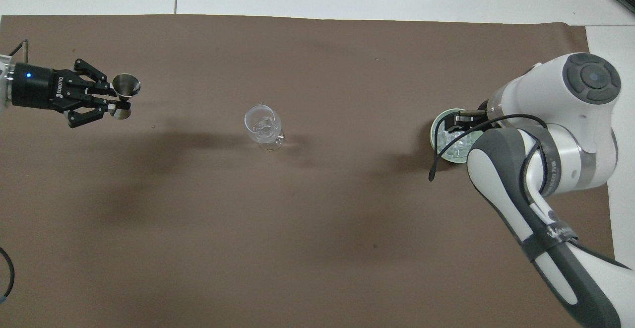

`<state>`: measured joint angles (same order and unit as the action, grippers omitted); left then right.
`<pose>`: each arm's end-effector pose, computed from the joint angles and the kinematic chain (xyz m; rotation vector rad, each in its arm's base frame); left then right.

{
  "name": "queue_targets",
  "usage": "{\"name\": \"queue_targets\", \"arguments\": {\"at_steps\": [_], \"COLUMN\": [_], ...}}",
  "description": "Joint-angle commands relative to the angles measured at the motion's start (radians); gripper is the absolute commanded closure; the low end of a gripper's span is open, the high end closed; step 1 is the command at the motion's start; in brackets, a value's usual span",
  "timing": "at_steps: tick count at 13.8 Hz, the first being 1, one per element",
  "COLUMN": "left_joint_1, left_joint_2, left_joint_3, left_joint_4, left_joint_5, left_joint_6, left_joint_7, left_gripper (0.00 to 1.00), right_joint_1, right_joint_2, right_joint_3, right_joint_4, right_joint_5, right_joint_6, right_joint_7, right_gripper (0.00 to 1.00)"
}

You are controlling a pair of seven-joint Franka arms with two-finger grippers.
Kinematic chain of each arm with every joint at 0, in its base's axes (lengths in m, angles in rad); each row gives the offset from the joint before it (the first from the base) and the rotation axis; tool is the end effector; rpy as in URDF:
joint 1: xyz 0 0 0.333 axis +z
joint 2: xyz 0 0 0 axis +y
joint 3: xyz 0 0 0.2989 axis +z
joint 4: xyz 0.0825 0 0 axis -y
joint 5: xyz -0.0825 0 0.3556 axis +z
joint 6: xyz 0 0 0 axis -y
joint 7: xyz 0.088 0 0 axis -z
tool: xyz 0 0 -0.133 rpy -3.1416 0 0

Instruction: Pour wine and add ice with both arms

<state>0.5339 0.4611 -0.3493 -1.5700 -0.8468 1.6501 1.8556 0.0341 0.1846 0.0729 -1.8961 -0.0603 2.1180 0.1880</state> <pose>0.6165 0.0485 0.3905 1.6780 -1.4494 0.8009 0.5768 0.0565 0.3808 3.1071 -0.0809 0.0672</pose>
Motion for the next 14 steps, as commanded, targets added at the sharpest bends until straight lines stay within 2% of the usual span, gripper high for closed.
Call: {"name": "queue_targets", "arguments": {"at_steps": [1,5,8,10,14], "left_joint_1": [0.096,0.202,0.261,0.265,0.252], "left_joint_2": [0.106,0.174,0.26,0.268,0.301], "left_joint_3": [-0.016,-0.02,-0.017,-0.013,0.016], "left_joint_4": [0.012,0.007,0.001,0.004,0.005], "left_joint_5": [-0.121,-0.175,-0.256,-0.276,-0.27], "left_joint_6": [-0.064,-0.104,-0.179,-0.174,-0.171], "left_joint_7": [0.074,0.16,0.184,0.285,0.326], "left_gripper": [1.0,1.0,1.0,1.0,1.0], "right_joint_1": [-0.013,-0.008,-0.008,-0.017,-0.01], "right_joint_2": [0.039,0.084,0.092,0.088,0.087], "right_joint_3": [0.001,0.001,0.001,0.001,0.001], "right_joint_4": [-0.035,-0.034,-0.058,-0.066,-0.066], "right_joint_5": [-0.053,-0.084,-0.101,-0.115,-0.118], "right_joint_6": [0.092,0.135,0.154,0.157,0.146], "right_joint_7": [-0.012,0.022,0.027,0.027,0.028], "right_gripper": [0.23,0.25,0.28,0.31,0.41]}}
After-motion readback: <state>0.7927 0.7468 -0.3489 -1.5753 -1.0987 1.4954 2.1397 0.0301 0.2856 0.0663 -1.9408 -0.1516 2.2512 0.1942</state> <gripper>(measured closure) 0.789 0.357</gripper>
